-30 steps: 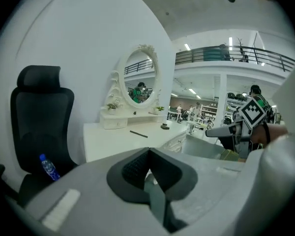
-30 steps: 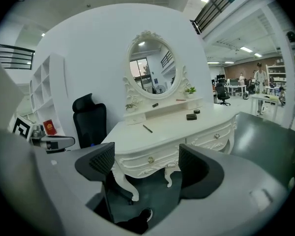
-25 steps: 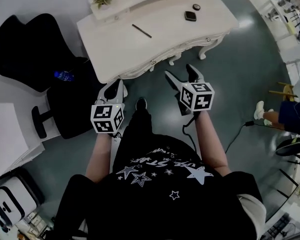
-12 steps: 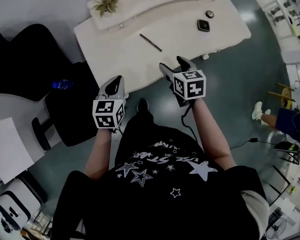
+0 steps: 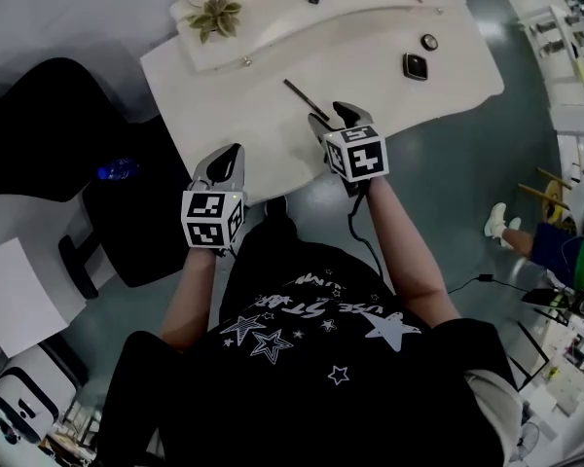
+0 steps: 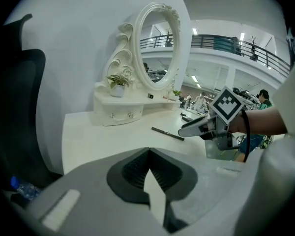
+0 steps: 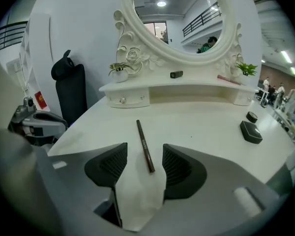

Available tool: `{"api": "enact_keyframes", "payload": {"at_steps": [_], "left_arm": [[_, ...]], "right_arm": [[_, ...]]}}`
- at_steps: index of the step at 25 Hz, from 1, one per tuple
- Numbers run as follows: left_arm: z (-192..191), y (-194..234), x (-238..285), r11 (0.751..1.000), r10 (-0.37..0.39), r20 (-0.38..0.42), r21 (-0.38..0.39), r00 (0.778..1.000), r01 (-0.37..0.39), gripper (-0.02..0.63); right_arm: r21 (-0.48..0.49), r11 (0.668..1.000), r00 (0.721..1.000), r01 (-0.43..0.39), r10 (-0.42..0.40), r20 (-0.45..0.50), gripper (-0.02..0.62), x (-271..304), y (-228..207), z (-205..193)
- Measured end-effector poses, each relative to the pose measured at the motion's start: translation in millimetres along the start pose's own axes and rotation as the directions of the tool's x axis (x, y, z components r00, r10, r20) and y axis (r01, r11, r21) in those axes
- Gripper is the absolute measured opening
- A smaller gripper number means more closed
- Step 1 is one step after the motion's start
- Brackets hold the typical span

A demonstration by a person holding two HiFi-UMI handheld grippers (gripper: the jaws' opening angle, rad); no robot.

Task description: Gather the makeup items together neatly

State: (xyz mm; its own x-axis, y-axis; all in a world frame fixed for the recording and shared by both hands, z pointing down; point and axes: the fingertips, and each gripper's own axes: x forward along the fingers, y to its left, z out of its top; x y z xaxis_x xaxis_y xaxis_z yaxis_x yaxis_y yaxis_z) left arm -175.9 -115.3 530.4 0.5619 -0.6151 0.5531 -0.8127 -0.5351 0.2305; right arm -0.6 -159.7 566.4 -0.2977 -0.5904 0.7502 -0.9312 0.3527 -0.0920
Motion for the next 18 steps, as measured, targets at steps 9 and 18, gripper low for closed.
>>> {"api": "enact_keyframes", "payload": {"at_steps": [9,18], "left_arm": [[8.7,11.8,14.7,1.0,0.001,-0.005,-0.013,1.0,-0.001,0.002],[9.8,17.6,20.2,1.0,0.007,-0.011,-0.018,1.0,-0.008,0.002]], "right_arm": [[-0.061,0.998,0.993,-0.025,0.017,-0.117,0.189,27.3,-1.2,-6.1],[-0.078,0.997,0.989,-0.029,0.018,-0.144,0.127,37.0,-0.5,-5.9]]}}
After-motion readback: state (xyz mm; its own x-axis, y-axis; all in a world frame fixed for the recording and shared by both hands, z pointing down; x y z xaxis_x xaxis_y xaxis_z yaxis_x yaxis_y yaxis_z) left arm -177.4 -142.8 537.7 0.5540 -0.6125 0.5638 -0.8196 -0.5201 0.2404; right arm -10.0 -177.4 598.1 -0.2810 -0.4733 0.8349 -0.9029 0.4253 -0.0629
